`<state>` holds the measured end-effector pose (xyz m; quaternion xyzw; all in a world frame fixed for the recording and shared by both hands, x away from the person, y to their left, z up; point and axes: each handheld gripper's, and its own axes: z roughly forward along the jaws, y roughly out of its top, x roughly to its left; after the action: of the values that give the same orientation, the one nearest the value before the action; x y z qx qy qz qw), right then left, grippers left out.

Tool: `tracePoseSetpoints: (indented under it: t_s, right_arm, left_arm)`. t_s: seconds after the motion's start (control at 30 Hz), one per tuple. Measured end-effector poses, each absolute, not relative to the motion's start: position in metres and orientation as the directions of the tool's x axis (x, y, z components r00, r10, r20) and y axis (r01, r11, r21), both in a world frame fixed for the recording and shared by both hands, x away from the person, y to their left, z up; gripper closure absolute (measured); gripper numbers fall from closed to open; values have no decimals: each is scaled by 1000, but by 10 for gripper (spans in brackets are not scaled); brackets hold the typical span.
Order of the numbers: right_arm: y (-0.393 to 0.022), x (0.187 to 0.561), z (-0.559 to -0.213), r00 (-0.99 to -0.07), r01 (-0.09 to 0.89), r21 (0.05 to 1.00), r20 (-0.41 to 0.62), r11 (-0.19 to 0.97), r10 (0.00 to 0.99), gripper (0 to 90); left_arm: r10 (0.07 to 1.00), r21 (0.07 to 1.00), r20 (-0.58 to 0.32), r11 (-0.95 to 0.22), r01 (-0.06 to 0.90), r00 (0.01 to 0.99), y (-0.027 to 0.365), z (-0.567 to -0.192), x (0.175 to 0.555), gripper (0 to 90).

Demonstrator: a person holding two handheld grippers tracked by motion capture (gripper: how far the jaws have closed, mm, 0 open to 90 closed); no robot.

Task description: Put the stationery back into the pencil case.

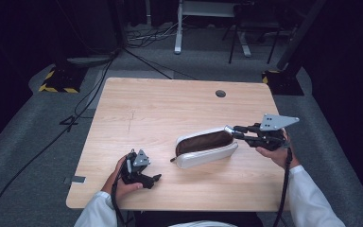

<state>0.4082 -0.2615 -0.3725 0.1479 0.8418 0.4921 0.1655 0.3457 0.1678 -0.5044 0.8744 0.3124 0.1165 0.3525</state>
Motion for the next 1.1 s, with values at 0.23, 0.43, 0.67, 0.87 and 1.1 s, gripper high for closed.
tracePoseSetpoints:
  t_s: [0.23,0.43,0.67,0.87,1.1]
  right_arm:
    - [-238,412,-379,-923,67,842,-151,536,353,734]
    - [-222,417,-387,-941,67,824,-136,562,311,733]
    - [-215,421,-393,-944,81,804,-129,590,305,732]
    - [-210,426,-399,-943,92,792,-125,603,307,731]
    - [-209,428,-403,-941,106,788,-118,607,318,734]
  left_arm:
    - [628,689,-16,-557,464,778,168,-504,346,146]
    - [628,689,-16,-557,464,778,168,-504,346,146]
    - [628,689,-16,-556,464,778,168,-504,346,146]
    - [628,689,-16,-556,464,778,168,-504,346,146]
    - [628,689,-16,-557,464,778,168,-504,346,146]
